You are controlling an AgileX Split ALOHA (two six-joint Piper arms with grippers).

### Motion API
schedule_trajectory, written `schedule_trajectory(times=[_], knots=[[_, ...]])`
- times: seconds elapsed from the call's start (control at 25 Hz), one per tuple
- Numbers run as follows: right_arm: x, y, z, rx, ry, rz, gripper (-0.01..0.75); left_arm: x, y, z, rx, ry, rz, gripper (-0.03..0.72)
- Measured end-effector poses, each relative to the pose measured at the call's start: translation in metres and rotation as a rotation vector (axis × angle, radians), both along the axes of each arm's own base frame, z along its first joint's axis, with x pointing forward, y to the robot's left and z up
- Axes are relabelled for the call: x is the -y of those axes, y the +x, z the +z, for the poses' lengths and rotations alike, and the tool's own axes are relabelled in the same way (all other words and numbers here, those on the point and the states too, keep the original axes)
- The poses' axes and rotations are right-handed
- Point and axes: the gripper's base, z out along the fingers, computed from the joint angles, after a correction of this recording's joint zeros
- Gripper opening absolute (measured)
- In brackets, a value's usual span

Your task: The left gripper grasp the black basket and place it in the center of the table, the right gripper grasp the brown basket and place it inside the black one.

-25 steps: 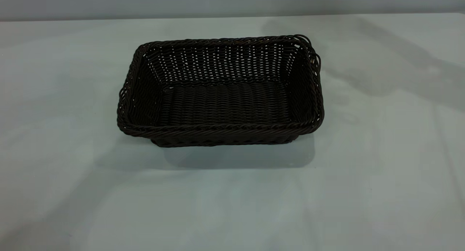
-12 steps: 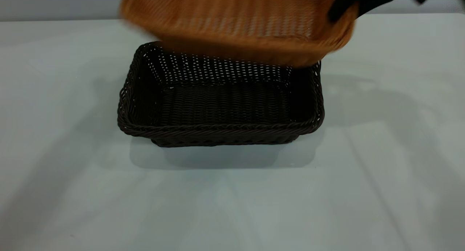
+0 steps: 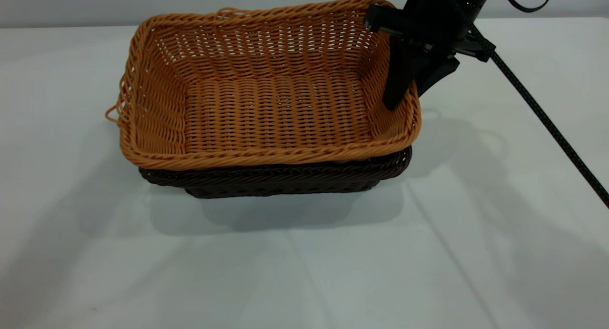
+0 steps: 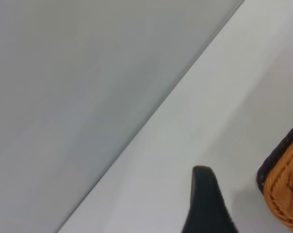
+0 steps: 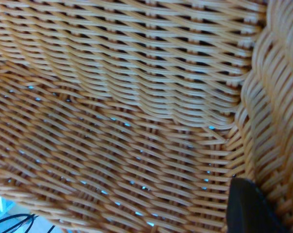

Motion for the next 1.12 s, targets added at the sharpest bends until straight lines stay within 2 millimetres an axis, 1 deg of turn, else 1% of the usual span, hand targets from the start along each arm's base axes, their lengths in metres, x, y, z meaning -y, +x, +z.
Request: schedule_trajectory(times=[0.08,0.16,0.4,0.48,0.52,0.64,0.72,0.84,0.92,1.04,1.12], knots=[[0.001,0.001,-0.001,0.011,-0.012,0.005,0.118,0.001,-0.001,0.000,-0.008,-0.019,-0.001,0.425],[0.001,0.001,-0.002,0.025,-0.024,0.013,0.182,0.003,-0.001,0.000,-0.019,-0.043,-0.004,0.425],[0.001,0.002,0.000,0.025,-0.030,0.027,0.491,0.005,-0.002,0.000,-0.035,-0.079,-0.008,0.425],[0.000,0.003,0.006,0.006,-0.024,0.047,0.563,0.005,-0.003,-0.001,-0.043,-0.079,-0.009,0.425],[-0.001,0.005,0.011,0.003,-0.018,0.057,0.587,0.005,-0.003,-0.001,-0.048,-0.078,-0.009,0.425],[-0.005,0.011,0.030,-0.005,0.000,0.090,0.603,0.005,-0.006,-0.002,-0.076,-0.068,-0.010,0.425],[-0.006,0.019,0.045,0.037,0.000,0.082,0.590,0.003,-0.010,-0.001,-0.093,-0.063,-0.010,0.425],[-0.005,0.027,0.070,0.110,-0.029,0.059,0.561,-0.001,-0.022,0.008,-0.112,-0.058,-0.011,0.425],[-0.002,0.028,0.090,0.159,-0.051,0.046,0.552,-0.005,-0.036,0.017,-0.130,-0.057,-0.010,0.425],[0.004,0.021,0.131,0.245,-0.070,0.037,0.551,-0.014,-0.063,0.033,-0.166,-0.064,0.008,0.425],[0.009,0.011,0.166,0.319,-0.069,0.029,0.549,-0.022,-0.084,0.044,-0.188,-0.066,0.027,0.423]])
